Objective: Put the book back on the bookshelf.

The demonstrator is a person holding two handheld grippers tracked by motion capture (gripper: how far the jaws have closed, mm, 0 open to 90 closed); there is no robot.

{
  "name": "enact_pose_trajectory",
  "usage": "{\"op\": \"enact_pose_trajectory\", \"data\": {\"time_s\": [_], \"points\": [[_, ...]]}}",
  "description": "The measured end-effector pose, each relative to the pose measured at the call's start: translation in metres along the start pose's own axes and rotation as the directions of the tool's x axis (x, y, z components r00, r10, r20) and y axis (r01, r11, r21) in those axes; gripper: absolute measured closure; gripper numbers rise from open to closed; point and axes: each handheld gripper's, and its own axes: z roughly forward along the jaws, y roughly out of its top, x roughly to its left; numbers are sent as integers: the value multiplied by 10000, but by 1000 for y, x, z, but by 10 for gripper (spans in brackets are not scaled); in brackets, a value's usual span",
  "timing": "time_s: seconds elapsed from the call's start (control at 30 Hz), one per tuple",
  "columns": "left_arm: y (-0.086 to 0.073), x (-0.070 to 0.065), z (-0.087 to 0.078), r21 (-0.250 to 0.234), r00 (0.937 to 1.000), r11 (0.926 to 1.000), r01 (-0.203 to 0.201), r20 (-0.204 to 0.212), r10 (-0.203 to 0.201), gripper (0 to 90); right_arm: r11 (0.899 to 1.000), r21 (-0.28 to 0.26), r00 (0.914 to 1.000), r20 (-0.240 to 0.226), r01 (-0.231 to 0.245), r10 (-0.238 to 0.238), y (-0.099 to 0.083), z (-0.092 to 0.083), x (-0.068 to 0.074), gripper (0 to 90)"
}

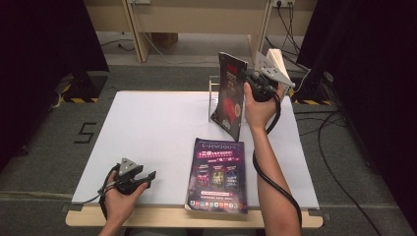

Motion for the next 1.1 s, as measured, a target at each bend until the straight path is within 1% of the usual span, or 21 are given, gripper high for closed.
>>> {"op": "enact_pose_trajectory", "data": {"time_s": [0.03, 0.1, 0.17, 0.23, 0.27, 0.3, 0.5, 0.57, 0.7, 0.8, 0.87, 0.93, 0.97, 1.07, 1.1], "points": [[0, 0, 0, -7, 10000, 10000, 5, 7, -5, 417, 9999, 4, 9999, 23, 102, -102, -1, -2, 0, 867], [0, 0, 0, -16, 10000, 10000, 20, 0, -20, 418, 9999, 8, 9999, -17, 123, -123, -4, -6, 0, 867], [0, 0, 0, -7, 10000, 10000, 14, 2, -14, 417, 9997, 56, 9997, 9, 255, -255, -6, -9, 1, 866], [0, 0, 0, -12, 10000, 10000, 7, 15, -7, 417, 9987, 154, 9988, 59, 476, -477, -8, -12, 2, 862], [0, 0, -1, 2, 10000, 10000, 14, -1, -14, 417, 9975, 161, 9975, 125, 694, -696, -10, -13, 2, 860], [0, 0, -1, 0, 10000, 10000, 32, 17, -32, 417, 9969, 181, 9970, 114, 760, -762, -10, -14, 2, 860], [1, 0, -2, 18, 10000, 10000, 36, 21, -36, 417, 9958, 395, 9966, 44, 821, -824, -16, -19, 3, 855], [1, 0, -2, 47, 10000, 10000, 2, 13, -2, 417, 9962, 439, 9971, 9, 758, -760, -18, -21, 3, 850], [1, 0, -1, -9, 10000, 10000, 9, 41, -9, 417, 9958, 431, 9967, 47, 811, -813, -20, -25, 3, 840], [1, 0, -1, 41, 10000, 10000, -13, 44, 13, 417, 9963, 437, 9972, 69, 741, -744, -21, -27, 2, 814], [1, 0, -1, 30, 10000, 10000, -1, 53, 0, 416, 9970, 557, 9985, 66, 533, -538, -21, -27, 1, 779], [1, -1, -1, 10, 10000, 10000, 27, 48, -27, 415, 9973, 655, 9995, -28, 329, -328, -19, -26, -1, 766], [1, -1, -1, -16, 10000, 10000, 28, 44, -28, 416, 9963, 789, 9994, 0, 348, -349, -18, -24, -2, 757], [1, -1, 0, 5, 10000, 10000, 27, 65, -27, 416, 9935, 1118, 9998, -35, 218, -215, -13, -19, -2, 719], [1, -1, 0, 20, 10000, 10000, 34, 68, -34, 416, 9920, 1254, 9998, -70, 167, -159, -12, -17, -2, 719]]}}
